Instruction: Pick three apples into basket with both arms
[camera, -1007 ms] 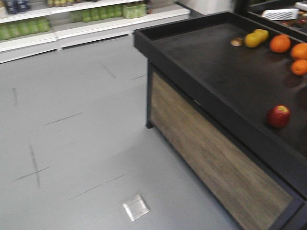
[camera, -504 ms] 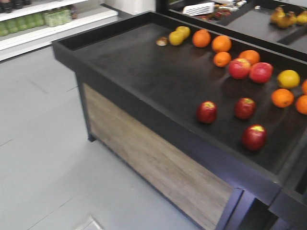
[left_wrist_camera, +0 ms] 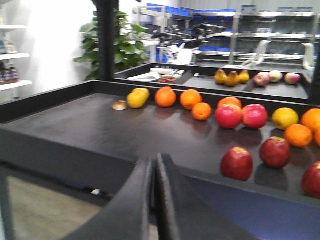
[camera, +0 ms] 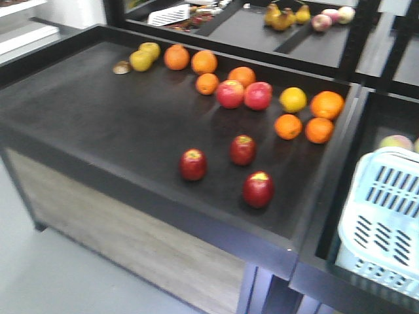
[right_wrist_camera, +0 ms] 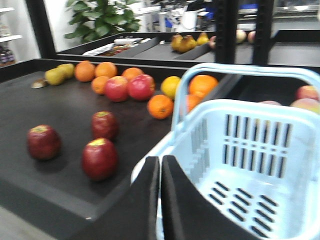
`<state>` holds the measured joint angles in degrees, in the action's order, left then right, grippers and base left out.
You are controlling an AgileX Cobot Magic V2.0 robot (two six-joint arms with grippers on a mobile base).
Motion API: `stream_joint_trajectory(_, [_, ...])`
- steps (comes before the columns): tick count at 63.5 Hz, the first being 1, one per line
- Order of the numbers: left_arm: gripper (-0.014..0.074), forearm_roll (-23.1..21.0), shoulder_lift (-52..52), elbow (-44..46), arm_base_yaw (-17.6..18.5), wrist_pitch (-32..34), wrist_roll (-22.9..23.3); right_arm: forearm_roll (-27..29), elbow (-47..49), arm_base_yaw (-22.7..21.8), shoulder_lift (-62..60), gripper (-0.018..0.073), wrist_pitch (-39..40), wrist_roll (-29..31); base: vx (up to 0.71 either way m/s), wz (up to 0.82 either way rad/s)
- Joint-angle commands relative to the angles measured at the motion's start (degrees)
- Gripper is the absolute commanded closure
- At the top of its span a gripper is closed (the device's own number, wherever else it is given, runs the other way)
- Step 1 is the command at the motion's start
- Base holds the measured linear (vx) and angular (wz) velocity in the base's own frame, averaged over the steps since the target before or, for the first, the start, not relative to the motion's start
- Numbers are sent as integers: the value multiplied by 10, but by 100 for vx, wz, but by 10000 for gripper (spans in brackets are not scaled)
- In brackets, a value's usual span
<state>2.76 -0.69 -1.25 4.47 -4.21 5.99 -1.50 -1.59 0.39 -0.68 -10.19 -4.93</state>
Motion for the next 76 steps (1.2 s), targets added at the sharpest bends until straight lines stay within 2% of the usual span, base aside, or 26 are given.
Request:
stream_joint_trajectory(1, [603,-5,-9,-5,-1,42,5,-2,-8,-3,-8,568,43,5,13,-52])
stream_joint_trajectory(47, [603,-5,-9,-5,-1,42,5,-2,-8,-3,-8,568,43,5,13,-49])
stream_joint_trajectory(76, [603,-5,-9,-5,-1,42,5,-2,-8,-3,-8,568,43,5,8,-28])
